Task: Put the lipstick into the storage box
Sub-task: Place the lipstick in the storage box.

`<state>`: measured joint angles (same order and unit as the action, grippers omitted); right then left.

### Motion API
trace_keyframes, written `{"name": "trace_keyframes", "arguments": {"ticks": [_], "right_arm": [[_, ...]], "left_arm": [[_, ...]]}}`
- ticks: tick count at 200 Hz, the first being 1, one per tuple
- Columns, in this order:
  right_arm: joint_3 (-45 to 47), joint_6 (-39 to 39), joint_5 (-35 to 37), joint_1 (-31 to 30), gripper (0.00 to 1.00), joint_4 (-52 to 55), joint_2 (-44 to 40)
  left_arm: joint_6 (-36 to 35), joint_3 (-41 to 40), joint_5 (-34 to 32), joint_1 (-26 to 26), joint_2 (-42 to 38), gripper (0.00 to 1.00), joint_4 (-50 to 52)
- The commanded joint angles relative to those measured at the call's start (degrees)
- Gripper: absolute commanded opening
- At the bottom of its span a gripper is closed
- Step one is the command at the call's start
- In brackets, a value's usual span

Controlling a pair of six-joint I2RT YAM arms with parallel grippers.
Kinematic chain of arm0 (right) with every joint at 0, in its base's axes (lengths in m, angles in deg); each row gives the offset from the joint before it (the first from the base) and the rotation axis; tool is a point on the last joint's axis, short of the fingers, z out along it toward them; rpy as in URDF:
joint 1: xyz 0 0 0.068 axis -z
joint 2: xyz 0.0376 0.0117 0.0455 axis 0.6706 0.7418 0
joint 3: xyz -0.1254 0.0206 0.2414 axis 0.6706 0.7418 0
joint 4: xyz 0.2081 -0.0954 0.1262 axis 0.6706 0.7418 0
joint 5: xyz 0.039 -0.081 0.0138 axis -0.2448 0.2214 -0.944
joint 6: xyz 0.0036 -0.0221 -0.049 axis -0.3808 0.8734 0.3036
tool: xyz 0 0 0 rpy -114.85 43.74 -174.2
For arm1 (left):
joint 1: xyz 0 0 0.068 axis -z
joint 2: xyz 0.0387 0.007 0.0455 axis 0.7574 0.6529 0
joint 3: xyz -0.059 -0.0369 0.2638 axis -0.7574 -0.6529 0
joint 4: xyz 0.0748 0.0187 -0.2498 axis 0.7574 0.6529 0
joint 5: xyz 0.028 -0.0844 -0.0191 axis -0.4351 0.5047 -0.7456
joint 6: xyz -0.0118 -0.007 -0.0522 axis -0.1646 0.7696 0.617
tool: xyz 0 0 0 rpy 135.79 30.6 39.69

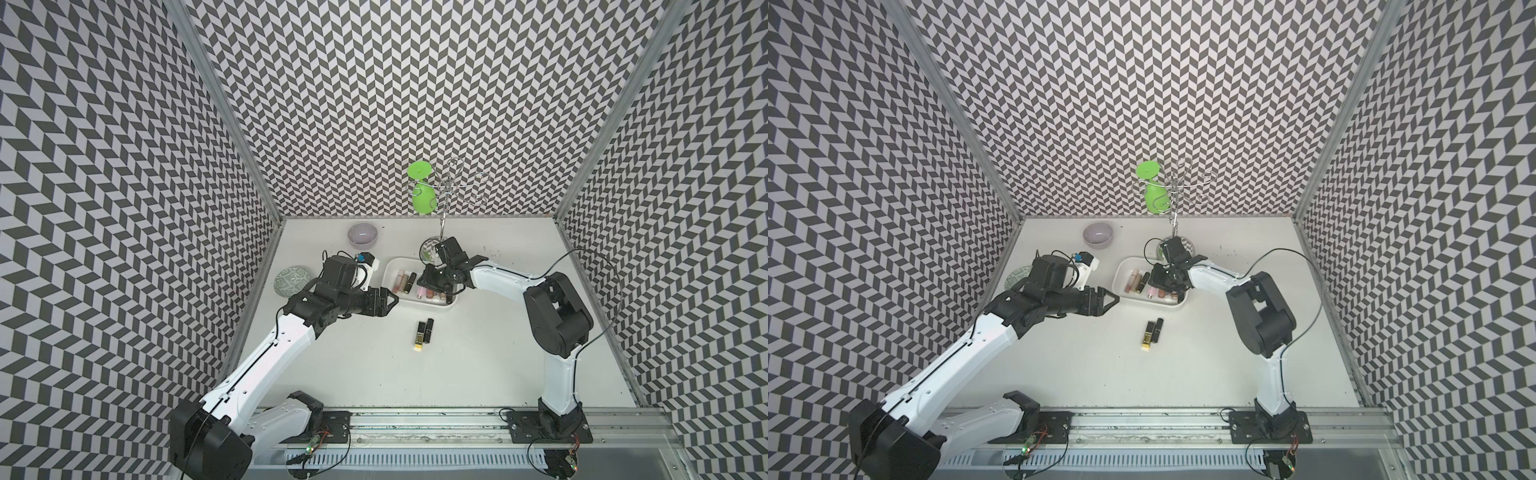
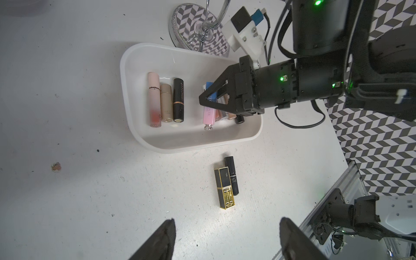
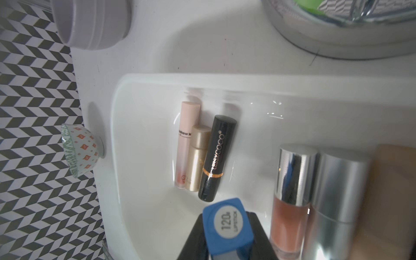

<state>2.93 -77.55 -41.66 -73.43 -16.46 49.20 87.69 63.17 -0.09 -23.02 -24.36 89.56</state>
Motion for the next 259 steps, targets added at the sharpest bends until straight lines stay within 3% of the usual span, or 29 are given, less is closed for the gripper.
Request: {"name": "trace_keyframes", "arguments": {"ticks": [1,130,198,259], "right_arm": [[-2.31,-0.83,-1.03,0.34,0.14,-3.92,2.08],[-4.69,-0.95,-2.9,0.84,0.38,-5.53,6.7],[-4.14,-0.8,-4.68,0.94,0.4,-6.3,5.05],[0.62,-3.71,-12.05,1.02,0.41,-14.92,3.13]], "left_arm": [[-0.09,-0.58,-0.49,-0.03,-0.36,0.76,1.18],[-0.28,0.26,-0.36,-0.09,1.69,0.76,0.95],[0.05,0.0,-0.29,-0.06,1.45,0.76,0.68],[1.14,-1.34,0.16,-0.03,-0.1,0.76,0.12]]}}
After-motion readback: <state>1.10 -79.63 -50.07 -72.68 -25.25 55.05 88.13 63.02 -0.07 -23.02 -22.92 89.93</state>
